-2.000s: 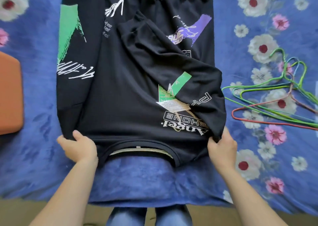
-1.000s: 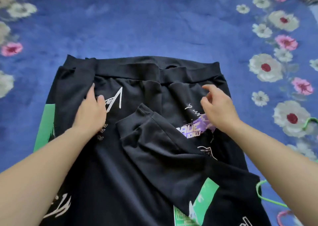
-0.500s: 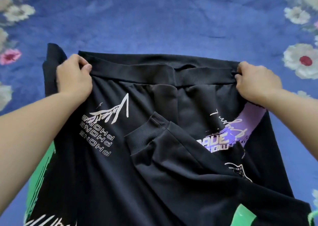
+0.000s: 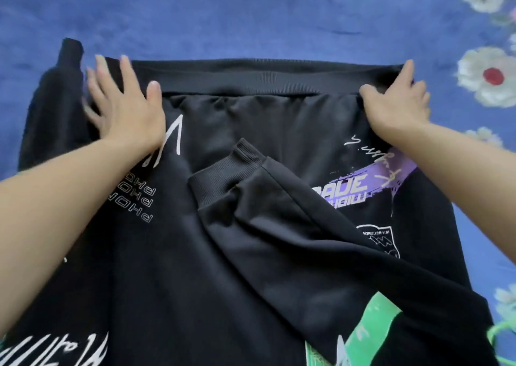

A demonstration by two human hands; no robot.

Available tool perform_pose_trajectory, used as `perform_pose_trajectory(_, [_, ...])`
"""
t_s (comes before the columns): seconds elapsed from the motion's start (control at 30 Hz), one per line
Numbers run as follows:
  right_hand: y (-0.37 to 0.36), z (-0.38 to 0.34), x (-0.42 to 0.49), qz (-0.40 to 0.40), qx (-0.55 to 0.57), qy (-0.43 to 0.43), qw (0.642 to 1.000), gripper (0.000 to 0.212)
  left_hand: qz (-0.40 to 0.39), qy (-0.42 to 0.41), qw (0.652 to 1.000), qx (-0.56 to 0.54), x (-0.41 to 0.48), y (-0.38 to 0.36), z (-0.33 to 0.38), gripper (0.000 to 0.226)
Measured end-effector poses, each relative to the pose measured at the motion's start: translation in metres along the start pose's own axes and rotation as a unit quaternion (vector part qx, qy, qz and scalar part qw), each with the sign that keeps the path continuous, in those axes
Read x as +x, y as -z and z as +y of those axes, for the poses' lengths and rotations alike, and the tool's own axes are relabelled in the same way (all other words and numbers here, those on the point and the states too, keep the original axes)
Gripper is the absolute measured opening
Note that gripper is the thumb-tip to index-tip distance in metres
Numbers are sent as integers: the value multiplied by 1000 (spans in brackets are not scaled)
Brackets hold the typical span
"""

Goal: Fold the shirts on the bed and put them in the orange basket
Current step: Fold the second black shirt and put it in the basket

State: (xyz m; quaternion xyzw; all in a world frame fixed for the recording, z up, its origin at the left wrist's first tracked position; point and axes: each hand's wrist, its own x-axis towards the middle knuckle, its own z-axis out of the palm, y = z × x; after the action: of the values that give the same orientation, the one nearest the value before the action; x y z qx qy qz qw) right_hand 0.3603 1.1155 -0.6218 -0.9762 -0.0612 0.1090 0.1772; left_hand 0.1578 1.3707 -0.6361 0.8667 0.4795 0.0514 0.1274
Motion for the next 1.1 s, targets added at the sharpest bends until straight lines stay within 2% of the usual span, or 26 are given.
perform_pose_trajectory(0.07, [-10,2,-28,-5,-33,133,991,68,-5,-119,993,-1,-21,-8,0,55])
perform_pose_trajectory(0.1, [-14,12,-41,-23,-78,213,974,63,-29,-159,986,23,-31,-15,-5,55])
perform_pose_trajectory(0.17, [-17,38,-50,-78,-173,303,934,55,-65,-174,979,89,-36,-21,-22,57])
perform_pose_trajectory(0.2, [-15,52,-47,-99,-188,294,932,53,-76,-154,980,101,-32,-24,-27,57])
perform_pose_trajectory(0.27, [-7,66,-43,-97,-133,254,953,52,-100,-125,984,76,-26,-18,-18,55])
perform_pose_trajectory(0.37, [5,73,-62,-36,35,235,971,40,-76,-155,978,-120,-50,2,13,53])
perform_pose_trajectory(0.43, [16,81,-93,-20,70,247,966,31,-130,-179,951,-215,-91,14,24,37])
perform_pose_trajectory(0.5, [25,96,-126,-37,59,290,955,27,-190,-192,948,-167,-122,16,25,29])
perform_pose_trajectory(0.57, [28,113,-150,-55,25,334,941,31,-184,-181,954,-154,-124,16,26,21])
perform_pose_trajectory(0.67, [27,134,-170,-51,-44,379,923,31,-188,-72,946,-252,-105,33,32,23])
perform_pose_trajectory(0.8, [22,144,-184,-22,-54,389,919,34,-278,-4,896,-346,-92,56,40,38])
perform_pose_trajectory(0.93, [21,142,-189,3,-46,382,923,35,-283,-27,914,-291,-88,60,64,58])
perform_pose_trajectory(1.0, [23,142,-190,11,-44,388,921,31,-293,-31,932,-210,-86,59,76,60])
perform_pose_trajectory(1.1, [25,144,-192,7,-41,397,917,23,-362,-8,929,-80,-81,65,86,70])
